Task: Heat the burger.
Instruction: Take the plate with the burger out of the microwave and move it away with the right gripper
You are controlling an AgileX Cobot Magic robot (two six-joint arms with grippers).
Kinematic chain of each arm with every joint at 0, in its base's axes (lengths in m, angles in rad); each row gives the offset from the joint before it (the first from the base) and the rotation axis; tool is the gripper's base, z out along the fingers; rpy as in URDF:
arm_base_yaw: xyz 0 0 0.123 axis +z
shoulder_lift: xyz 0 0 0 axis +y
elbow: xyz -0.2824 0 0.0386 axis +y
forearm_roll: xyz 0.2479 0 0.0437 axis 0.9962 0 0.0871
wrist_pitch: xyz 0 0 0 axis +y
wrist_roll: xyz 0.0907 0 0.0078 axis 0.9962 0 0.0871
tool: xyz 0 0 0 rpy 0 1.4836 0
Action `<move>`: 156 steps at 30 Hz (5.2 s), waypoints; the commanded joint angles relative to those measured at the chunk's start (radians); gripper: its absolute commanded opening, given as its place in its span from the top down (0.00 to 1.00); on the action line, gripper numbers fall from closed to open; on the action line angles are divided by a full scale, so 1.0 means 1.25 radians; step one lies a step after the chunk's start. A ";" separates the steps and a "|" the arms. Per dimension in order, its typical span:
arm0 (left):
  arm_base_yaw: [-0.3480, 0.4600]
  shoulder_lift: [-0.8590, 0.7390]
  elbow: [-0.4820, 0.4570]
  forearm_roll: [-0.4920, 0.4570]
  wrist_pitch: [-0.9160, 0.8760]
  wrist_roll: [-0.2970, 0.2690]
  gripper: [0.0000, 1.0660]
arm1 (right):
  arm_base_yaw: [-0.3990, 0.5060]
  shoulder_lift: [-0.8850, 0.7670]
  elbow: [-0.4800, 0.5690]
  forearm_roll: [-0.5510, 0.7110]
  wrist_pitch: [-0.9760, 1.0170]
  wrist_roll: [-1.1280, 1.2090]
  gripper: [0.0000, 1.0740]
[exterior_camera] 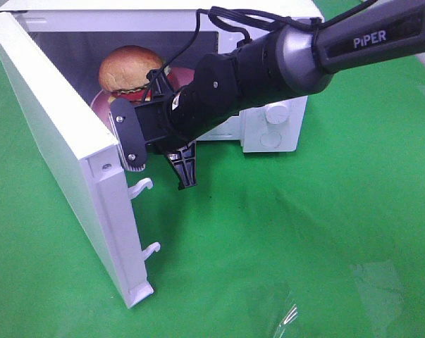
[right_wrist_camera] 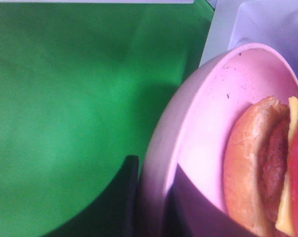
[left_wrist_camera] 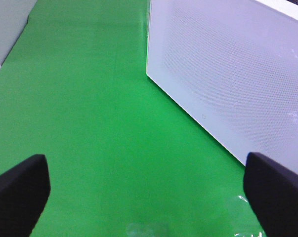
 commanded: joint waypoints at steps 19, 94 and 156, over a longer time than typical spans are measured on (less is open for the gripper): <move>0.003 -0.003 0.002 -0.003 -0.004 -0.002 0.07 | 0.001 -0.058 -0.002 0.098 -0.046 -0.071 1.00; 0.003 -0.003 0.002 -0.003 -0.004 -0.002 0.07 | -0.061 -0.187 0.011 0.268 0.212 -0.276 1.00; 0.003 -0.003 0.002 -0.003 -0.004 -0.002 0.07 | -0.071 -0.850 0.727 0.229 0.075 -0.222 1.00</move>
